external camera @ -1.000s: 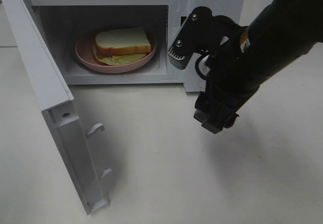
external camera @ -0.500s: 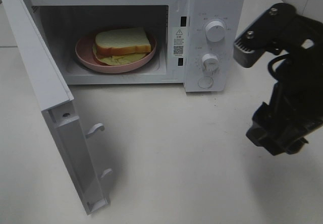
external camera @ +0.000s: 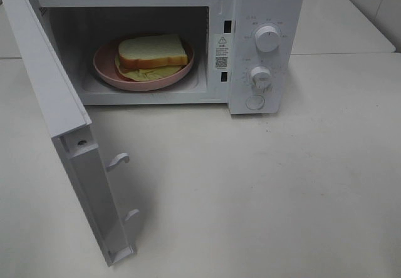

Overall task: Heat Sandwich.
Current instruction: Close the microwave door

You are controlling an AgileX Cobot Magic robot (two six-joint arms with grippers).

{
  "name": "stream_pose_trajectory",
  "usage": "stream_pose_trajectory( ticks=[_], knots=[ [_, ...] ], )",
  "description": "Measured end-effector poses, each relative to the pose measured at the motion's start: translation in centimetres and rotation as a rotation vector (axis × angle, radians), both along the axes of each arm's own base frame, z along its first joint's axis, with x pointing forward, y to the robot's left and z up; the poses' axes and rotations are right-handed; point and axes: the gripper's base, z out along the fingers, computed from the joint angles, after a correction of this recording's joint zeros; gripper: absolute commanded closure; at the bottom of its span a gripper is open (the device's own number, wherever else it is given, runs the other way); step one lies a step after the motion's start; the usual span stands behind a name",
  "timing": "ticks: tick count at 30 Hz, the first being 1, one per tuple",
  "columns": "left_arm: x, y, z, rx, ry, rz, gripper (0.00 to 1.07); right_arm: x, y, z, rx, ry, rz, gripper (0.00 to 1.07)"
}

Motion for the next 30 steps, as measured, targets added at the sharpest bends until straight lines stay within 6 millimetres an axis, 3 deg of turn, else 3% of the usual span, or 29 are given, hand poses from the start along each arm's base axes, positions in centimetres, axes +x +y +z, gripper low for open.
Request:
stream_pose_trajectory(
  ticks=[18, 24, 30],
  knots=[
    [0.0, 0.0, 0.0, 0.0, 0.0, 0.0, 0.05, -5.9, -4.4, 2.1, 0.26, -0.24, -0.032, 0.31],
    [0.0, 0.0, 0.0, 0.0, 0.0, 0.0, 0.05, -7.7, -6.3, 0.0, 0.242, -0.322, -0.224, 0.31],
    [0.0, 0.0, 0.0, 0.0, 0.0, 0.0, 0.05, -8.8, -6.8, -1.7, 0.236, -0.355, -0.31, 0.31]
  ],
)
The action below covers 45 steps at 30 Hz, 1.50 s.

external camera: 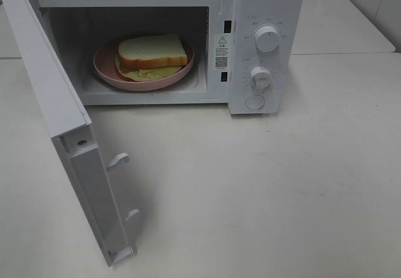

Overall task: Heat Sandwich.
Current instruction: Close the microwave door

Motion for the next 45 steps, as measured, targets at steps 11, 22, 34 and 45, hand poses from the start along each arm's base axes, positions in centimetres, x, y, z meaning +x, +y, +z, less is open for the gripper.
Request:
stream_pose_trajectory(
  ticks=[11, 22, 34, 45],
  knots=[
    [0.0, 0.0, 0.0, 0.0, 0.0, 0.0, 0.05, -2.0, -0.5, -2.0, 0.03, -0.091, -0.123, 0.31],
    [0.0, 0.0, 0.0, 0.0, 0.0, 0.0, 0.05, -1.2, 0.5, -2.3, 0.094, -0.195, -0.187, 0.31],
    [0.0, 0.0, 0.0, 0.0, 0.0, 0.0, 0.05, -1.1, 0.7, -2.3, 0.099, -0.204, -0.197, 0.31],
    [0.0, 0.0, 0.0, 0.0, 0.0, 0.0, 0.05, -1.1, 0.7, -2.3, 0.099, -0.204, -0.197, 0.31]
  ],
)
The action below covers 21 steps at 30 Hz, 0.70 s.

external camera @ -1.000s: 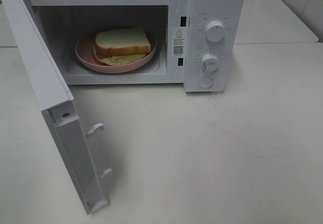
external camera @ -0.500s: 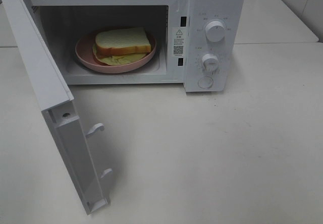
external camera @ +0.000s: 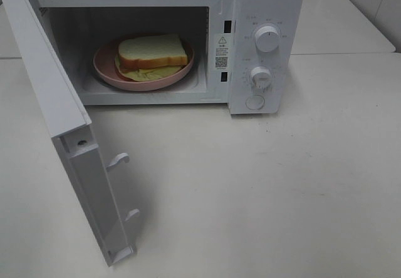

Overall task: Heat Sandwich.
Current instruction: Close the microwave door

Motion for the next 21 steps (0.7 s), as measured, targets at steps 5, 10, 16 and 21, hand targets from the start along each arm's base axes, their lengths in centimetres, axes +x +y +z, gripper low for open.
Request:
stream_pose_trajectory(
  ticks=[5, 10, 16, 21],
  knots=[
    [0.0, 0.0, 0.0, 0.0, 0.0, 0.0, 0.05, 0.0, 0.0, 0.0, 0.0, 0.0, 0.0, 0.31],
    [0.0, 0.0, 0.0, 0.0, 0.0, 0.0, 0.05, 0.0, 0.0, 0.0, 0.0, 0.0, 0.0, 0.31],
    [0.0, 0.0, 0.0, 0.0, 0.0, 0.0, 0.05, 0.0, 0.0, 0.0, 0.0, 0.0, 0.0, 0.31],
    [0.0, 0.0, 0.0, 0.0, 0.0, 0.0, 0.05, 0.0, 0.0, 0.0, 0.0, 0.0, 0.0, 0.31]
  ],
)
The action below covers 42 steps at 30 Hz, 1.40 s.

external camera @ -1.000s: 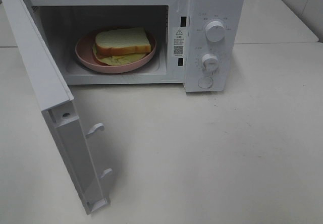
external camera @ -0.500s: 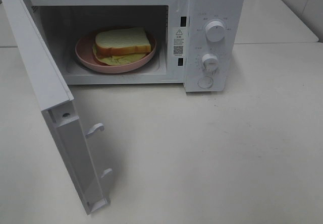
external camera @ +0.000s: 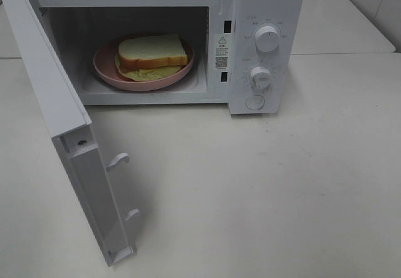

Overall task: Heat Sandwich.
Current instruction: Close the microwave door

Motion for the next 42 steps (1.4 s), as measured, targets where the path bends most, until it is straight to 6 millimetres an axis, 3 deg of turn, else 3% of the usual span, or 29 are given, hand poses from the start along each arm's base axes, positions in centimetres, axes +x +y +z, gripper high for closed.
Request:
stream_pose_trajectory(
  ticks=[25, 33, 37, 39, 42],
  knots=[
    [0.0, -0.7, 0.1, -0.077, -0.007, -0.05, 0.05, 0.0, 0.0, 0.0, 0.0, 0.0, 0.0, 0.31],
    [0.2, -0.8, 1.7, -0.089, -0.046, -0.054, 0.06, 0.0, 0.0, 0.0, -0.001, 0.0, 0.001, 0.31],
    [1.6, -0.6, 2.1, -0.093, -0.033, -0.044, 0.15, 0.0, 0.0, 0.0, -0.001, 0.0, 0.001, 0.31],
    [2.6, -0.5, 2.4, -0.093, -0.03, -0.033, 0.31, 0.0, 0.0, 0.0, -0.001, 0.0, 0.001, 0.31],
    [3.4, -0.4, 2.6, -0.088, -0.029, -0.024, 0.44, 0.0, 0.0, 0.0, -0.001, 0.0, 0.001, 0.31]
  ],
)
